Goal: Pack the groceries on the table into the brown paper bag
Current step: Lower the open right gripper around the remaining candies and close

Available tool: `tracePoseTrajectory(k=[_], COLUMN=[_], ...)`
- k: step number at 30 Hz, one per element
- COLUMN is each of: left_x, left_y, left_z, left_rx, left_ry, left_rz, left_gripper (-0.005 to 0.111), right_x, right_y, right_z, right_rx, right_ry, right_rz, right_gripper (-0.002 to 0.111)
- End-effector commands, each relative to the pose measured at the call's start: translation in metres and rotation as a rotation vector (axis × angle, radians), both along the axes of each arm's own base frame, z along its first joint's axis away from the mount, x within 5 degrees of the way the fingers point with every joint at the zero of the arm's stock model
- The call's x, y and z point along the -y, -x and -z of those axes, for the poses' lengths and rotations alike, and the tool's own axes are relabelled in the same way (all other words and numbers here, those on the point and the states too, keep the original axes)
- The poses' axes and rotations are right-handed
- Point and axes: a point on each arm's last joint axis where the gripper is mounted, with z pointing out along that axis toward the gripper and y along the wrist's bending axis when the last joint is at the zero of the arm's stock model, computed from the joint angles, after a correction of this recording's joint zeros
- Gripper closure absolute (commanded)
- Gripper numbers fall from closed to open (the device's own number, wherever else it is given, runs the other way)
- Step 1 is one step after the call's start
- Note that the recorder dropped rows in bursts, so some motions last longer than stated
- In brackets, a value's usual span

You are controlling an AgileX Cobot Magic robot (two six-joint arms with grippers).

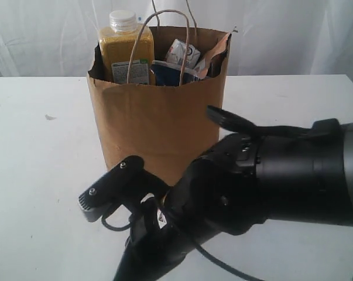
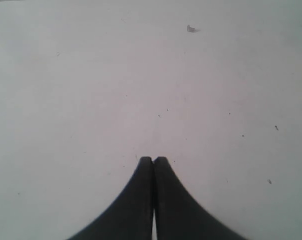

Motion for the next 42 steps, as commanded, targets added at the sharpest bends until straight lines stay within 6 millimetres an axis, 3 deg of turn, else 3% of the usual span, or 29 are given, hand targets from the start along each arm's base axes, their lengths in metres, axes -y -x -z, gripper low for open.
tracePoseTrajectory(k=[1,7,13,16,30,37,42], left_x=[0.001,0.001,0.001,0.001,0.001,0.001,0.001], left_y=[0.0,0.0,0.0,0.0,0.0,0.0,0.0], left_z=[0.0,0.0,0.0,0.0,0.0,0.0,0.0], left_rx=[0.008,0.008,0.008,0.008,0.008,0.008,0.008], left_ry=[0.017,0.017,0.017,0.017,0.017,0.017,0.017], left_rz=[0.002,0.002,0.002,0.002,0.002,0.002,0.002], left_gripper=[0.107,0.107,0.107,0.107,0.107,0.107,0.107], right_x=[0.003,0.004,0.008,0.006,0.002,0.012,0.013], right_y=[-0.02,-0.03,-0.053,-0.063,-0.068,-0.086,-0.091], right_z=[-0.009,0.005,0.026,0.03,0.029,0.053,0.053], right_rx=[0.148,0.149,0.112,0.1,0.105,0.063,0.095], right_ry=[0.048,0.099,0.146,0.117,0.08,0.128,0.112], right_rz=[0.141,0.171,0.261,0.319,0.335,0.415,0.401], right_gripper=[0.108,0.103,0.075,0.067,0.067,0.067,0.067])
